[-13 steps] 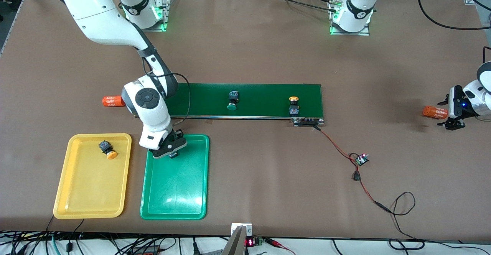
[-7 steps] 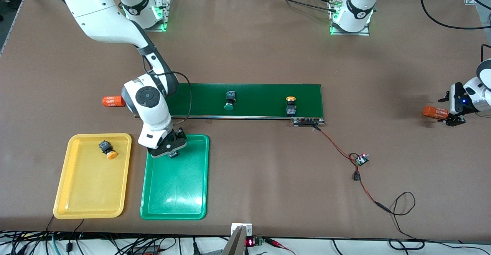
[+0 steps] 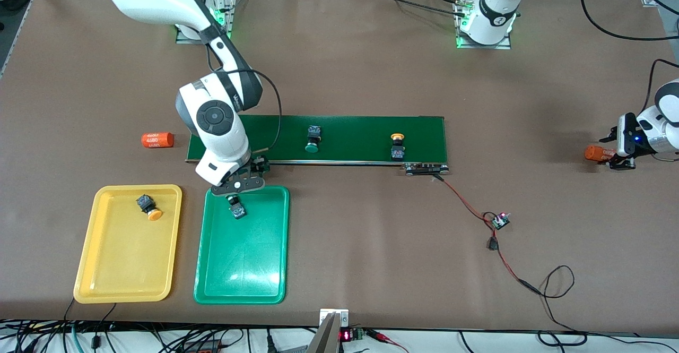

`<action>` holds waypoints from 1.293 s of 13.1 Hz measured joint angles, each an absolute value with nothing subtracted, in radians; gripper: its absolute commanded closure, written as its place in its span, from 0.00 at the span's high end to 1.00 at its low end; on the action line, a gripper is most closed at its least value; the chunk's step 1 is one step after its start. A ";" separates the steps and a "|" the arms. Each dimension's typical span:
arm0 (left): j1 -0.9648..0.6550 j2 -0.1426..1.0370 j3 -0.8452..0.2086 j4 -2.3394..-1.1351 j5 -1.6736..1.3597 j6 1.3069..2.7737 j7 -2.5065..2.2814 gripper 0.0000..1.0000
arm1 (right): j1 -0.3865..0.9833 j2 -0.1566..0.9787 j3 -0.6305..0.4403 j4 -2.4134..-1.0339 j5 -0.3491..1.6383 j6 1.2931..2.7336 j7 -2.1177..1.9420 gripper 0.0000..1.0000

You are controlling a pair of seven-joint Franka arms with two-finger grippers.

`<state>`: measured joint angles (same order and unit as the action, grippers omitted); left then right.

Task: Sort buttons by color to trays
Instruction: 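Lift the battery with the left gripper while the right gripper takes a button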

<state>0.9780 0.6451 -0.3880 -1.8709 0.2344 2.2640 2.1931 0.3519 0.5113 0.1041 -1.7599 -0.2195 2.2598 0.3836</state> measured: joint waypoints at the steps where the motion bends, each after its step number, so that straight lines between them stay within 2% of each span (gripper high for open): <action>1: 0.978 0.645 -0.390 -1.871 0.234 2.265 2.193 0.00 | 0.355 0.503 0.104 -1.761 -0.189 2.245 0.389 1.00; 5: 0.962 0.588 -0.411 -1.863 0.234 2.260 2.124 0.00 | 0.363 0.486 0.111 -1.762 -0.130 2.205 0.507 1.00; 11: 0.771 0.391 -0.438 -1.864 0.233 1.990 1.587 0.00 | 0.405 0.473 0.118 -1.762 -0.076 2.138 0.631 1.00; 17: 0.573 0.374 -0.440 -1.895 0.233 1.950 1.485 0.00 | 0.431 0.458 0.119 -1.764 0.017 2.127 0.663 1.00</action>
<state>0.5729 0.3744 -0.4403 -1.8950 0.2330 1.9501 1.4846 0.4310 0.4579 0.1192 -1.7637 0.0165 2.1266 0.6632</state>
